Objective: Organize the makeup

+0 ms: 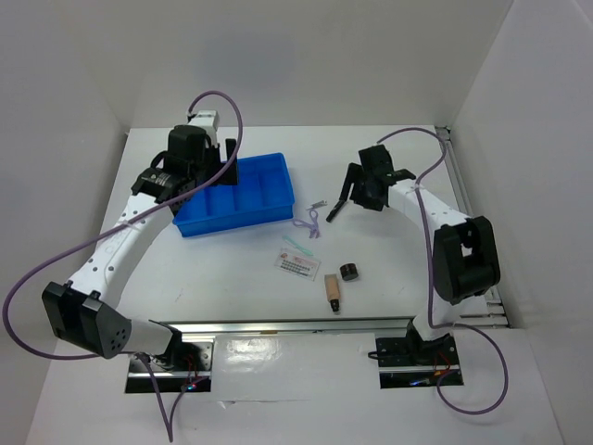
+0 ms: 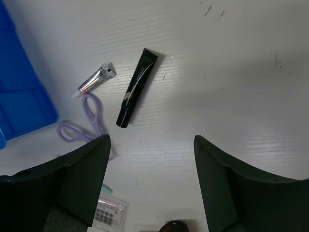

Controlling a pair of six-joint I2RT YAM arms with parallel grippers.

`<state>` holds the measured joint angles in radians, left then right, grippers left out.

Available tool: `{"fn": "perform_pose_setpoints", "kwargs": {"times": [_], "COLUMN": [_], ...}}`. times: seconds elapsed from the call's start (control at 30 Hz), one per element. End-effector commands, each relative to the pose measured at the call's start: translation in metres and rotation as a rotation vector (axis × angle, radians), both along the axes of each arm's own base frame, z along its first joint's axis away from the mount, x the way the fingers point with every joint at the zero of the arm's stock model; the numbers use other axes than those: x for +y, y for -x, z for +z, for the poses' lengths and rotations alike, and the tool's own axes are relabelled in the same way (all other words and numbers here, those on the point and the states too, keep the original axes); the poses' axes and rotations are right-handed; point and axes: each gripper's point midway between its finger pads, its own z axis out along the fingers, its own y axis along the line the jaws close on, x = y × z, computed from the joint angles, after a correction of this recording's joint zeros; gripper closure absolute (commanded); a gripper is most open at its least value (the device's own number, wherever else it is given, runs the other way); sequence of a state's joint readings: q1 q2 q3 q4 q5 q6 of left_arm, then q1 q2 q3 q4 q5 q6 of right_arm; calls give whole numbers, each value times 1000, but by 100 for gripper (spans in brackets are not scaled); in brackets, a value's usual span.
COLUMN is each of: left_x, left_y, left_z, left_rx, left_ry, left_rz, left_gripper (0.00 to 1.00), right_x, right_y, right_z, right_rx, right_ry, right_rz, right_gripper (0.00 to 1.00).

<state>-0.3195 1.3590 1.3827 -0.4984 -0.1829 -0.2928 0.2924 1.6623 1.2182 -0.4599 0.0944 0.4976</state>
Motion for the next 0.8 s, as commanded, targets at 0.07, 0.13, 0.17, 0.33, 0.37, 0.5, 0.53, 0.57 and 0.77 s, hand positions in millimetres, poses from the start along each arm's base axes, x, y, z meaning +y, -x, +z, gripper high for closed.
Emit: {"fn": "perform_pose_setpoints", "kwargs": {"times": [0.07, 0.13, 0.17, 0.33, 0.37, 0.5, 0.53, 0.57, 0.77], "left_x": [-5, -5, -4, -3, -3, -2, -2, -2, -1], "left_y": [5, 6, 8, 13, 13, 15, 15, 16, 19], "left_z": [6, 1, 4, -6, -6, -8, -8, -12, -16], "left_rx": [36, 48, 40, 68, 68, 77, 77, 87, 104], "left_ry": [22, 29, 31, 30, 30, 27, 27, 24, 18], "left_rz": [-6, 0, 0, 6, 6, 6, 6, 6, 7], "left_gripper": [2, 2, 2, 2, 2, 2, 2, 2, 2], "right_x": [31, 39, 39, 53, 53, 53, 57, 51, 51], "right_y": [-28, -34, -34, -39, -38, -40, -41, -43, -46], "right_z": [-10, -21, -27, -49, -58, -69, -70, -75, -73], "right_rx": [18, 42, 60, 93, 114, 124, 121, 116, 118], "right_ry": [-91, -76, -75, -50, -47, -27, -15, 18, 100], "right_rz": [6, -2, -11, 0, -8, -40, -34, -56, -72], "right_gripper": [23, 22, 22, 23, 27, 44, 48, 54, 85]}}
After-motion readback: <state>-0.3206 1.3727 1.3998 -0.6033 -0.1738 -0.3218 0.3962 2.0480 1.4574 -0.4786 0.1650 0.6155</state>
